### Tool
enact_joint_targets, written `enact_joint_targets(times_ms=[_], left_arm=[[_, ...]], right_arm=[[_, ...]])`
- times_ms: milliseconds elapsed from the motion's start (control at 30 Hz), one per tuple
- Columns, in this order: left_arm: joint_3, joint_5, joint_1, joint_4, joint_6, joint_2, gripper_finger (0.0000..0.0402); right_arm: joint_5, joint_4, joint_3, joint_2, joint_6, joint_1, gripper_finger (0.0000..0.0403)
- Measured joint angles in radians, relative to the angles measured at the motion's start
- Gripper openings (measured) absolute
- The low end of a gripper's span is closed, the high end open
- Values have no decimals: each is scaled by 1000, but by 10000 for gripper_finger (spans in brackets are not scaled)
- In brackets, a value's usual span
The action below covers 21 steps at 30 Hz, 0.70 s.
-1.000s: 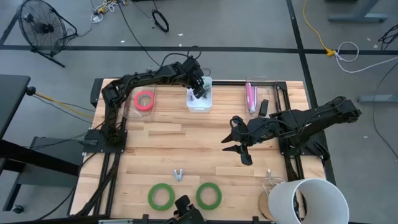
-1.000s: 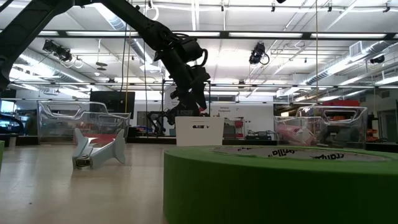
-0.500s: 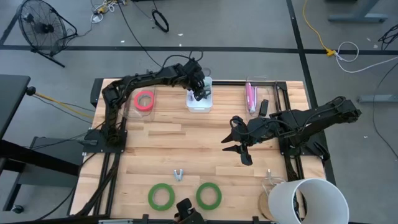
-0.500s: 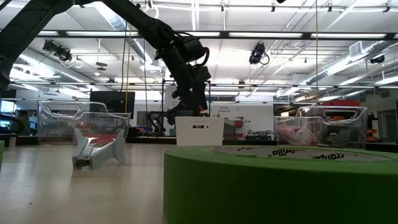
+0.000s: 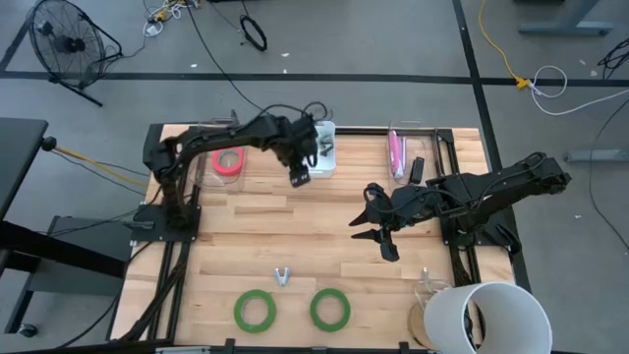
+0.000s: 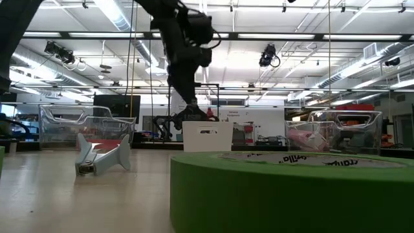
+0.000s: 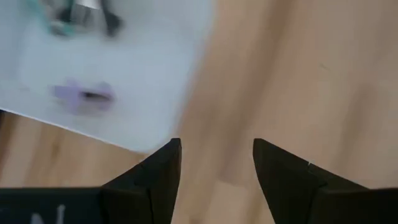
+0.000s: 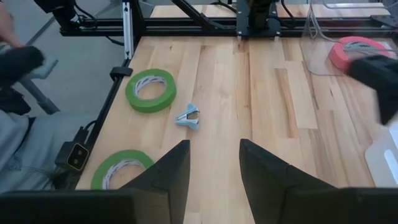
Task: Pick and place Stapler, Stapler remover, tape
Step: Put the light blue staple remover into the white bin
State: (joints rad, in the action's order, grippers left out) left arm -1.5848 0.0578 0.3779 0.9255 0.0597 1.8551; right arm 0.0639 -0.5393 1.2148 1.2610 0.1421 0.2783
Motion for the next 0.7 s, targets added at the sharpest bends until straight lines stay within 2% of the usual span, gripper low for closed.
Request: enact_joint_targets(times_ms=[433,700], left_arm=[[0,-3,-328,140,-113,-74,204],[8,-103,-550,240,-232,-72,204]], right_arm=[[0,6,0,0,1,0,137],[0,7,0,0,-8,0,137]])
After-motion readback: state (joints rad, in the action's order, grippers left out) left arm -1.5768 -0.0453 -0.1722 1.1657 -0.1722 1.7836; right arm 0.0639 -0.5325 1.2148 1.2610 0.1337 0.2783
